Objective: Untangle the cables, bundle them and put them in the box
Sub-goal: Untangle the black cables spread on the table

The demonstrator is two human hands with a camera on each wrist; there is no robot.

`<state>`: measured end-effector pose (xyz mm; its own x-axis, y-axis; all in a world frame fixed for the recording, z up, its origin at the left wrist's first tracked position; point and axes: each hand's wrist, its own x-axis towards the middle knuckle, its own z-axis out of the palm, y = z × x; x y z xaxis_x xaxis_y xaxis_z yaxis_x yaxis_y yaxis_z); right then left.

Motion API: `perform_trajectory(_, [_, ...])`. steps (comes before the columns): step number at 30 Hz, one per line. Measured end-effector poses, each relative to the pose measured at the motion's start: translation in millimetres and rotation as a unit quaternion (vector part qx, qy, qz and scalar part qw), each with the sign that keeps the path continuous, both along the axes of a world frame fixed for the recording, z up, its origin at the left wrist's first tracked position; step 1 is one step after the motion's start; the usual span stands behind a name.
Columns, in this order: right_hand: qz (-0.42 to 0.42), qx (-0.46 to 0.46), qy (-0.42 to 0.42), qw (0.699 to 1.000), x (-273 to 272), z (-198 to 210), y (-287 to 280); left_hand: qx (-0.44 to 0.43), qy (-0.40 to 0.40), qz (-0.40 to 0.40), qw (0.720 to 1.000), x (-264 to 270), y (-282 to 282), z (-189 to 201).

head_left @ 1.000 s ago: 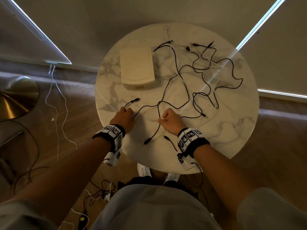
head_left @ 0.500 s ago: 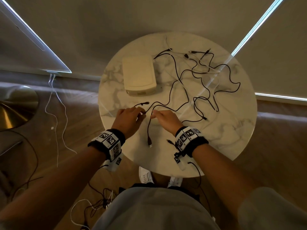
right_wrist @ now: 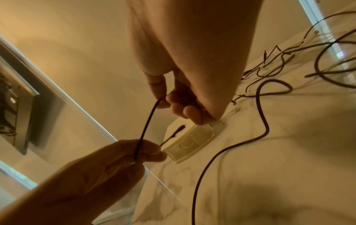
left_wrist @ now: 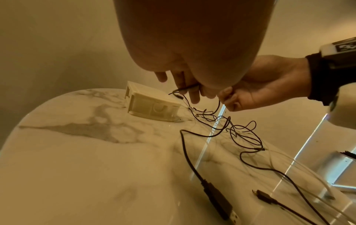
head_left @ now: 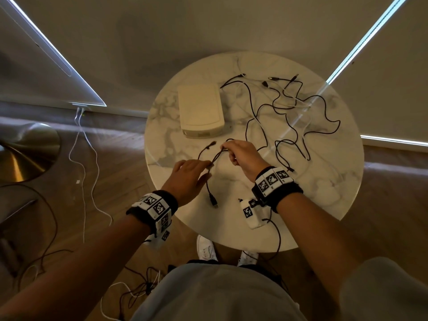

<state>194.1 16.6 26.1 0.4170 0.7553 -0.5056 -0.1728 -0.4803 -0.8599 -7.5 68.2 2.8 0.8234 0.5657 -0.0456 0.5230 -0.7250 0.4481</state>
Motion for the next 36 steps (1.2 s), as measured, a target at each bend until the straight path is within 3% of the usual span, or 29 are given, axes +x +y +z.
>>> perform_trajectory(5, [-0.01,0.049,0.066,0.997,11,13,-3,0.038,-0.033,0.008,0.999,15,15,8])
perform_trajectory(9, [-0.047,0.097,0.149,0.983,17,16,-13,-0.052,-0.127,0.025,0.99,28,17,29])
perform_trajectory(13, [0.061,0.04,0.009,0.997,9,3,-28,-0.25,-0.211,0.118,0.938,40,6,54])
perform_trajectory(15, [0.134,0.006,-0.039,0.99,1,-1,-36,-0.289,-0.241,0.149,0.915,47,3,60])
perform_trajectory(17, [0.173,-0.002,-0.039,0.984,-6,-1,-43,-0.289,-0.257,0.152,0.91,52,1,61])
perform_trajectory(21, [0.202,0.015,-0.013,0.979,-12,8,-53,-0.21,-0.213,0.108,0.948,56,8,51])
perform_trajectory(27, [0.195,0.026,0.134,0.971,2,33,-63,-0.251,-0.148,0.078,0.953,50,16,37])
perform_trajectory(32, [0.205,-0.041,0.061,0.976,23,26,-75,-0.233,-0.103,0.024,0.967,53,-3,24])
perform_trajectory(36, [0.052,-0.054,0.015,0.997,39,7,-95,-0.24,-0.074,-0.032,0.967,59,-21,14])
